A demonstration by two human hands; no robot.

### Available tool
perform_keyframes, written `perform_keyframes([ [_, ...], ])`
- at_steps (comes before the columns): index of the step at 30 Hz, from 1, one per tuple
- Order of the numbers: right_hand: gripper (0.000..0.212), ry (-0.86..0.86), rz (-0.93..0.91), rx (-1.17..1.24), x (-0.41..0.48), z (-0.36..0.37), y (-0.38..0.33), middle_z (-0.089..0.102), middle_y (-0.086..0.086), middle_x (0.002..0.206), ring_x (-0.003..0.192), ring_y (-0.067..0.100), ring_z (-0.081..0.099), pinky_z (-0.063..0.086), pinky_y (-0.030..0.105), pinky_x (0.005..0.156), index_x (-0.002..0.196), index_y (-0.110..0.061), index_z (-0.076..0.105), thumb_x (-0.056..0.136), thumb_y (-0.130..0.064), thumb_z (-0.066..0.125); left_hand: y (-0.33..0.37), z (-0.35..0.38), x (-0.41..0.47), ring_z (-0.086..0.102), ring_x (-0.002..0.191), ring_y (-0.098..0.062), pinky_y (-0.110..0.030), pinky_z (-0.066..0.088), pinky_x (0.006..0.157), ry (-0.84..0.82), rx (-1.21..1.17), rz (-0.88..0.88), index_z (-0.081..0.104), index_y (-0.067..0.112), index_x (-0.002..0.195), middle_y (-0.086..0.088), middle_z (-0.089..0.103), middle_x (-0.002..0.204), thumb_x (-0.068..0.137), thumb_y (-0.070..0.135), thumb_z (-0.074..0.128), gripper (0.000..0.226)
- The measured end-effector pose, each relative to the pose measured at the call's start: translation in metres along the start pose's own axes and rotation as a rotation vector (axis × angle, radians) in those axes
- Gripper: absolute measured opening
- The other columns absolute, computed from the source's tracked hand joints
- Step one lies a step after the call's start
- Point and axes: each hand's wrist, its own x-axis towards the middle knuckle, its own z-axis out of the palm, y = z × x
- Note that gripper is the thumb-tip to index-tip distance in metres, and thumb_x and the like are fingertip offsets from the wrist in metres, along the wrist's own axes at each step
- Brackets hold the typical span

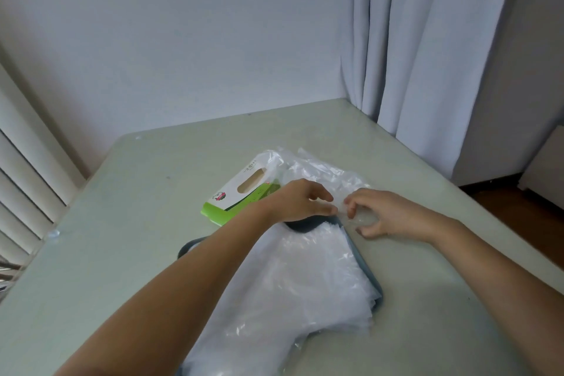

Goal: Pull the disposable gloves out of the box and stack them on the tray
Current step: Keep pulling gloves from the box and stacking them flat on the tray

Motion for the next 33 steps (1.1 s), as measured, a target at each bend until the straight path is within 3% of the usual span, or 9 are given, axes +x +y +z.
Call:
perform_keyframes([
  [4,0.016,0.204,-0.068,-0.038,0.003,0.007,0.009,0.064,-0.010,0.093,0.087,0.006,0.060,0.047,0.027,0.084,0.077,-0.025,0.059,0.079,-0.012,0.068,-0.002,0.011,0.008,0.056,0.107,-0.010,-0.020,0.040,0.091,0.023,-0.022,-0.019,0.065,0.023,0.118,0.009,0.062,0.113,0.078,0.048,0.074,0.049],
  [8,0.010,0.249,-0.039,-0.070,0.010,0.008,0.010,0.059,-0.006,0.083,0.077,0.011,0.059,0.049,0.031,0.077,0.074,-0.017,0.058,0.079,-0.010,0.064,0.003,0.014,0.014,0.055,0.111,-0.011,-0.022,0.041,0.092,0.046,0.038,-0.002,0.066,0.019,0.119,0.004,0.063,0.119,0.075,0.047,0.077,0.053],
  [13,0.008,0.354,0.150,0.399,0.012,0.003,0.010,0.067,-0.003,0.083,0.071,0.000,0.060,0.044,0.009,0.068,0.084,-0.010,0.062,0.091,-0.009,0.058,0.009,0.013,0.023,0.057,0.105,-0.014,-0.024,0.044,0.090,0.099,0.090,0.021,0.067,0.014,0.115,0.001,0.066,0.113,0.081,0.040,0.074,0.043],
  [17,0.009,0.398,0.185,0.610,0.011,0.007,0.011,0.070,0.000,0.087,0.080,0.000,0.066,0.044,0.018,0.077,0.089,-0.009,0.051,0.097,-0.014,0.052,0.003,0.014,0.033,0.063,0.092,-0.018,-0.021,0.045,0.077,0.216,0.038,0.036,0.073,0.008,0.098,-0.003,0.071,0.098,0.090,0.022,0.064,0.018],
  [20,0.039,0.345,0.208,0.642,0.009,0.004,0.010,0.066,-0.009,0.108,0.105,0.003,0.059,0.043,0.024,0.089,0.101,-0.023,0.050,0.077,-0.038,0.077,0.002,0.016,0.033,0.063,0.092,-0.018,-0.018,0.042,0.075,0.379,0.007,0.061,0.072,0.007,0.097,-0.004,0.071,0.097,0.094,0.021,0.058,0.019],
  [23,0.064,0.410,0.145,0.445,0.009,-0.001,-0.003,0.057,-0.022,0.117,0.109,-0.009,0.050,0.035,0.006,0.091,0.119,-0.031,0.050,0.066,-0.037,0.085,0.010,0.013,0.028,0.063,0.093,-0.011,-0.004,0.038,0.075,0.515,-0.067,0.170,0.070,0.010,0.098,0.003,0.071,0.099,0.095,0.022,0.057,0.018],
  [27,0.010,0.754,0.024,0.363,0.010,-0.015,-0.025,0.069,-0.008,0.090,0.087,0.007,0.062,0.041,0.006,0.075,0.091,-0.014,0.069,0.086,-0.021,0.070,0.025,-0.004,0.015,0.061,0.089,-0.007,-0.002,0.038,0.075,0.606,-0.122,0.289,0.067,0.011,0.096,0.006,0.069,0.097,0.091,0.026,0.065,0.016],
  [30,0.013,0.767,-0.005,0.544,0.007,-0.045,-0.047,0.070,-0.002,0.079,0.080,0.012,0.066,0.046,0.019,0.076,0.079,-0.013,0.065,0.091,-0.018,0.063,0.030,-0.025,0.006,0.057,0.081,-0.005,-0.013,0.041,0.068,0.572,-0.095,0.254,0.063,0.012,0.095,0.007,0.065,0.090,0.083,0.029,0.074,0.024],
  [33,0.018,0.724,-0.053,0.841,-0.002,-0.078,-0.071,0.067,0.003,0.069,0.062,0.014,0.063,0.050,0.020,0.063,0.080,-0.006,0.063,0.096,-0.010,0.053,0.032,-0.049,-0.013,0.050,0.060,-0.002,-0.017,0.038,0.060,0.540,-0.255,0.167,0.064,0.010,0.073,0.010,0.060,0.064,0.083,0.024,0.073,0.020],
])
